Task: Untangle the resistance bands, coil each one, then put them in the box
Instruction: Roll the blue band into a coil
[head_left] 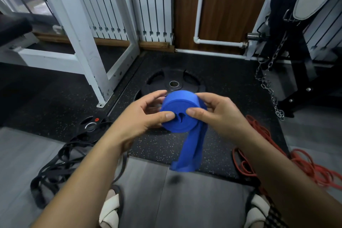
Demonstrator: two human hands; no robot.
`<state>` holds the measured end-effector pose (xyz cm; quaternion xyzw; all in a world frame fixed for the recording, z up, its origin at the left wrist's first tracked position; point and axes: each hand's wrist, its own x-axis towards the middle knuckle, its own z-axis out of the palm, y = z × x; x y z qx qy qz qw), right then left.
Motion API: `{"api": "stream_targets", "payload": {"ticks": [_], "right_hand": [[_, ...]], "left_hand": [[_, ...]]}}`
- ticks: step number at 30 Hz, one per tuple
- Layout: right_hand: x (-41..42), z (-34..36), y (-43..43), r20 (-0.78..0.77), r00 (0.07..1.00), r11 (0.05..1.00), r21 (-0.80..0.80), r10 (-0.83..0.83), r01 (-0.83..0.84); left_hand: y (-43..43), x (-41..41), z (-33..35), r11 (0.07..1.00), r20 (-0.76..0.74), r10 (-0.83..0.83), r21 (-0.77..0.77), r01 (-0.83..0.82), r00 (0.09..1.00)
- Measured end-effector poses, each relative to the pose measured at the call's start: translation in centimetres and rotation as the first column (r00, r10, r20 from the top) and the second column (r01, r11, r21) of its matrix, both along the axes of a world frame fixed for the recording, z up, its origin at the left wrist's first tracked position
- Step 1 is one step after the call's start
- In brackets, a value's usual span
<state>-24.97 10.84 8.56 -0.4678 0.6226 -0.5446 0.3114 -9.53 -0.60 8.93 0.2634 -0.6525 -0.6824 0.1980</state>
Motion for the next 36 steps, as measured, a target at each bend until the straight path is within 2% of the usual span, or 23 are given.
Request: {"api": "stream_targets", "payload": {"ticks": [1, 3, 6, 8, 11, 15, 16, 18, 19, 21, 24, 28, 30, 32, 34, 36], "right_hand": [[0.0, -0.2, 0.0, -0.09, 0.996, 0.999, 0.039, 0.008, -0.005], [0.2, -0.4, -0.1, -0.14, 0.99, 0.998, 0.066, 0.028, -0.019], [0.3, 0.0, -0.3, 0.037, 0.998, 0.999, -0.02, 0.041, -0.04], [0.1, 0.3, -0.2, 0.18, 0.982, 0.997, -0.059, 0.05, -0.04], [0.2, 0.0, -0.3, 0.24, 0.969, 0.997, -0.063, 0.06, -0.046], [0.3, -0.1, -0.4, 0.333, 0.942, 0.995, -0.097, 0.051, -0.02], [0.2, 0.0, -0.3, 0.333, 0.941, 0.995, -0.094, 0.058, -0.028], [0.2, 0.0, -0.2, 0.308, 0.948, 0.995, -0.077, 0.078, -0.057], [0.2, -0.2, -0.3, 0.28, 0.956, 0.995, -0.062, 0.086, -0.072], [0.7, -0.6, -0.5, 0.191, 0.975, 0.994, -0.021, 0.109, -0.107], [1.2, -1.1, -0.6, 0.151, 0.982, 0.993, 0.006, 0.115, -0.117], [0.9, -1.0, -0.7, 0.271, 0.96, 0.997, -0.037, 0.075, -0.068], [0.2, -1.6, -0.7, 0.233, 0.972, 0.998, 0.043, 0.031, -0.042], [-0.5, -2.4, -0.4, 0.188, 0.982, 0.974, 0.217, 0.023, -0.065], [-1.2, -3.6, 0.0, 0.138, 0.989, 0.907, 0.408, 0.055, -0.107], [-1.8, -5.3, 0.4, -0.03, 0.994, 0.815, 0.576, 0.108, -0.071]], "left_hand": [[0.0, 0.0, 0.0, 1.0, 0.015, -0.022, -0.021, 0.022, 1.0], [0.4, -0.3, -0.2, 0.997, 0.036, -0.041, -0.058, 0.044, 0.998], [0.9, -0.7, -0.4, 0.998, -0.039, 0.051, -0.039, -0.052, 0.998], [1.1, -0.9, -0.2, 0.994, -0.123, 0.105, 0.054, -0.099, 0.987], [1.3, -1.2, -0.2, 0.965, -0.228, 0.183, 0.225, -0.131, 0.956], [1.9, -1.5, -0.7, 0.932, -0.251, 0.205, 0.345, -0.11, 0.946], [1.7, -1.4, -0.7, 0.944, -0.22, 0.181, 0.311, -0.107, 0.959], [0.9, -1.1, -0.4, 0.992, -0.117, 0.091, 0.1, -0.08, 0.989], [0.4, -0.9, -0.2, 0.999, -0.071, 0.048, -0.009, -0.049, 0.996], [-0.2, -0.8, -0.1, 0.993, -0.034, -0.005, -0.118, 0.001, 0.999], [0.5, -1.4, -0.7, 0.988, -0.078, 0.014, -0.155, -0.026, 0.997], [1.1, -1.8, -0.7, 0.99, -0.19, 0.127, -0.039, -0.137, 0.973], [0.9, -1.6, 0.0, 0.978, -0.248, 0.206, 0.015, -0.209, 0.947], [0.2, -1.1, 1.1, 0.957, -0.322, 0.289, 0.093, -0.273, 0.902], [-0.5, -0.4, 1.9, 0.935, -0.37, 0.354, 0.169, -0.313, 0.859], [-1.0, 0.3, 2.4, 0.91, -0.395, 0.407, 0.257, -0.326, 0.824]]}}
